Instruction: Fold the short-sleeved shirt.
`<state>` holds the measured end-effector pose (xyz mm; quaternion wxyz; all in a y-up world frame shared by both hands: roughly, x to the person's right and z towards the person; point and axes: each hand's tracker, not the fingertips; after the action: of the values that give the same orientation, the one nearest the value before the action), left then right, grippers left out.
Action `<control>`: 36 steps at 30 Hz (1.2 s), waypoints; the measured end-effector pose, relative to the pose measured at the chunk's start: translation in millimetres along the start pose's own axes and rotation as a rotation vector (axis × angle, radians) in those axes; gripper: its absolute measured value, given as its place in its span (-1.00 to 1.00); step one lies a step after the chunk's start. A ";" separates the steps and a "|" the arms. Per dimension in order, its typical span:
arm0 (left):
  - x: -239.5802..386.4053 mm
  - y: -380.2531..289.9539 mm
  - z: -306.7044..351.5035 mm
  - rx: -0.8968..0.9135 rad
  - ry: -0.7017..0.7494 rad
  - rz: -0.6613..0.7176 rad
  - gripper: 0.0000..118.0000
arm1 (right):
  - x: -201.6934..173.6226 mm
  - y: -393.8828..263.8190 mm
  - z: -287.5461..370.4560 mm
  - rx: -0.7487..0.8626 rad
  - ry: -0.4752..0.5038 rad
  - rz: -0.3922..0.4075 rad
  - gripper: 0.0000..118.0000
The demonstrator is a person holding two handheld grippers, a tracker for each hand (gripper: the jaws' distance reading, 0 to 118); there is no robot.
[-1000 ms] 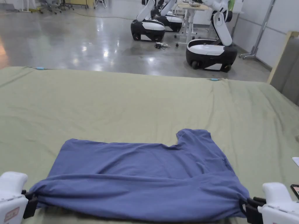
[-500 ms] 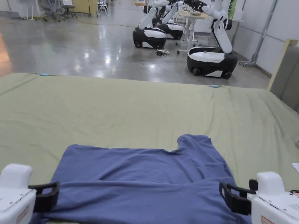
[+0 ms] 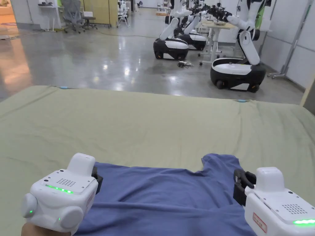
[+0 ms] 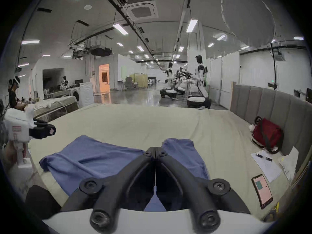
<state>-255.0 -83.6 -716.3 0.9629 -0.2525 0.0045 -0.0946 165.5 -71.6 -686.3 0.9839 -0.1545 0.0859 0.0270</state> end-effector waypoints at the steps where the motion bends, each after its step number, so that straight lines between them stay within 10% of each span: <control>1: -11.0 1.7 -13.0 -0.059 -0.008 0.034 -0.90 | -4.1 -1.8 0.7 -0.008 0.007 -0.003 -0.90; 5: -50.5 -0.1 -70.3 -0.234 -0.033 0.174 -0.71 | -3.7 -7.9 -8.3 -0.033 0.016 -0.017 -0.90; 8: -52.3 3.9 -113.2 -0.299 0.034 0.019 0.82 | -0.1 -12.8 -19.5 -0.066 0.023 -0.034 -0.90; 9: -52.9 5.9 -130.0 -0.328 0.018 -0.004 0.92 | 1.4 -14.7 -22.3 -0.074 0.020 -0.037 -0.90; 19: -31.7 30.5 -238.3 -0.385 0.077 -0.022 0.89 | 49.2 -19.4 -53.2 -0.214 -0.078 -0.095 -0.90; 21: -25.5 27.8 -246.6 -0.430 0.037 -0.046 0.55 | 65.5 -19.3 -66.6 -0.266 -0.115 -0.073 -0.90; 23: -13.0 23.6 -233.2 -0.444 -0.005 -0.046 -0.61 | 80.5 -15.7 -88.8 -0.333 -0.135 -0.053 -0.90; 26: 2.2 20.2 -220.2 -0.426 0.004 -0.055 -0.88 | 105.7 -15.2 -135.2 -0.380 -0.151 -0.013 -0.88; 28: 1.8 24.3 -205.7 -0.401 -0.030 -0.018 -0.90 | 120.3 -11.5 -170.9 -0.450 -0.146 -0.008 -0.74; 31: -5.8 38.3 -180.9 -0.330 -0.057 0.011 -0.90 | 132.1 -5.7 -220.5 -0.568 -0.143 -0.004 0.58; 36: -13.8 50.3 -156.2 -0.281 -0.055 -0.017 -0.90 | 136.2 -21.4 -271.2 -0.667 -0.175 0.033 0.67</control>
<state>-268.3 -113.9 -877.7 0.9169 -0.3875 -0.0106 -0.0945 257.7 -172.1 -958.3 0.8823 -0.4632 -0.0098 0.0826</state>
